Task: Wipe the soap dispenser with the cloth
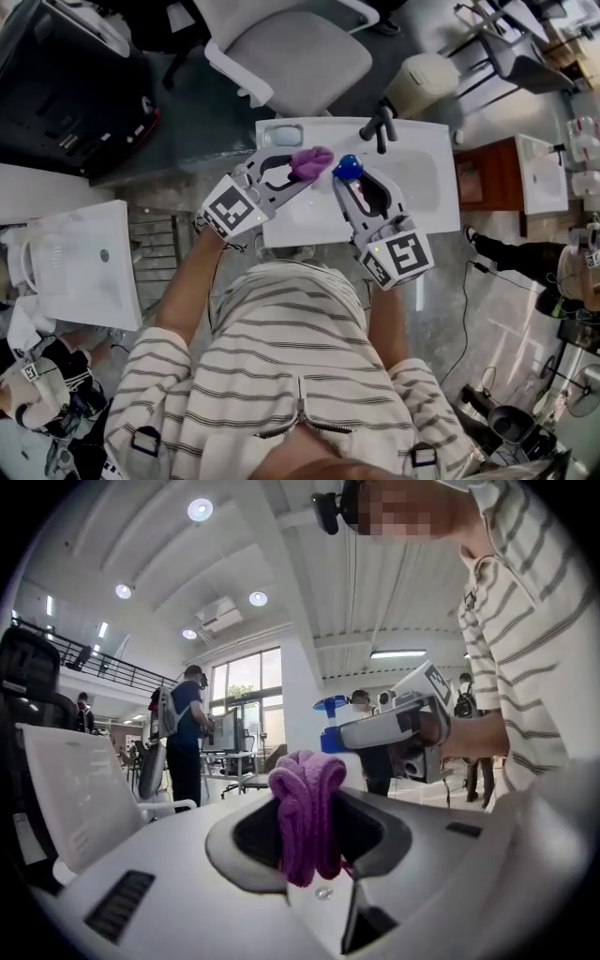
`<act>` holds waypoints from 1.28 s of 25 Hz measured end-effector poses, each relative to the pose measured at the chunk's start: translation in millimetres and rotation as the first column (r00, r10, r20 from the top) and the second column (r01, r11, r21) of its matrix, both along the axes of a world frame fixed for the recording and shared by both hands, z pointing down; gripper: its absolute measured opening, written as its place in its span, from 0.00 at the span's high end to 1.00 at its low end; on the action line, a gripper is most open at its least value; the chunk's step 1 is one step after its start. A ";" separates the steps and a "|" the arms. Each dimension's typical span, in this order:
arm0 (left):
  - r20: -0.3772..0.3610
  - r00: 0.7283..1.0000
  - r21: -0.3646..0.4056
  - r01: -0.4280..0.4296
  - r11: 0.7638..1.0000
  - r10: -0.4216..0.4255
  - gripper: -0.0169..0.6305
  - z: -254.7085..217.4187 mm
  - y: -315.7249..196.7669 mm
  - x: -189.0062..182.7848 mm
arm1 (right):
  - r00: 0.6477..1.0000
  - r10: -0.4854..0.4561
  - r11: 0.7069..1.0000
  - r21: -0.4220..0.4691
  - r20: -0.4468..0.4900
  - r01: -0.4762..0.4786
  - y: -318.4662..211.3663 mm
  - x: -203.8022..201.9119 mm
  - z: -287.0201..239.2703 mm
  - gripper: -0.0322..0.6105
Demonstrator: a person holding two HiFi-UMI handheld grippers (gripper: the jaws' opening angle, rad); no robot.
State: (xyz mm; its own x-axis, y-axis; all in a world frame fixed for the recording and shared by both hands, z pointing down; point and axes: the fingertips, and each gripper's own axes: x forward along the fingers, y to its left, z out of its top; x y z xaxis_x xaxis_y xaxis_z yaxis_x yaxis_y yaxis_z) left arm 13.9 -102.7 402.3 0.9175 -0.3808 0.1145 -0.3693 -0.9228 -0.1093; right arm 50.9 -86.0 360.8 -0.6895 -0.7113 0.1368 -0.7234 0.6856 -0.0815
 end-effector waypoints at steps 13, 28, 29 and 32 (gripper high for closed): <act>0.037 0.986 -0.015 -0.161 0.987 0.161 0.78 8.3 4.3 7.2 | 0.992 -0.124 0.992 0.009 0.029 0.124 14.4 -7.6 -5.6 0.74; 0.079 0.981 -0.074 -0.173 0.982 0.178 0.78 40.7 10.5 13.7 | 0.984 -0.157 0.987 0.027 0.079 0.155 22.1 -9.0 -16.8 0.74; 0.082 0.981 -0.079 -0.172 0.982 0.178 0.78 42.9 11.2 13.7 | 0.984 -0.156 0.988 0.025 0.082 0.154 22.1 -8.4 -16.5 0.74; 0.091 0.981 -0.092 -0.164 0.982 0.172 0.78 48.1 13.1 11.7 | 0.986 -0.144 0.989 0.023 0.083 0.143 20.6 -6.8 -15.0 0.74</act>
State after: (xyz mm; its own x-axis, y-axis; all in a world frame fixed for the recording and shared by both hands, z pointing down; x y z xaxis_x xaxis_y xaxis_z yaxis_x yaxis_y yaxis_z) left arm 25.6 -89.6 450.4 0.9504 -0.2074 0.2320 -0.1996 -0.9782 -0.0569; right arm 44.0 -65.4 345.7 -0.7932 -0.6058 0.0627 -0.6084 0.7837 -0.1252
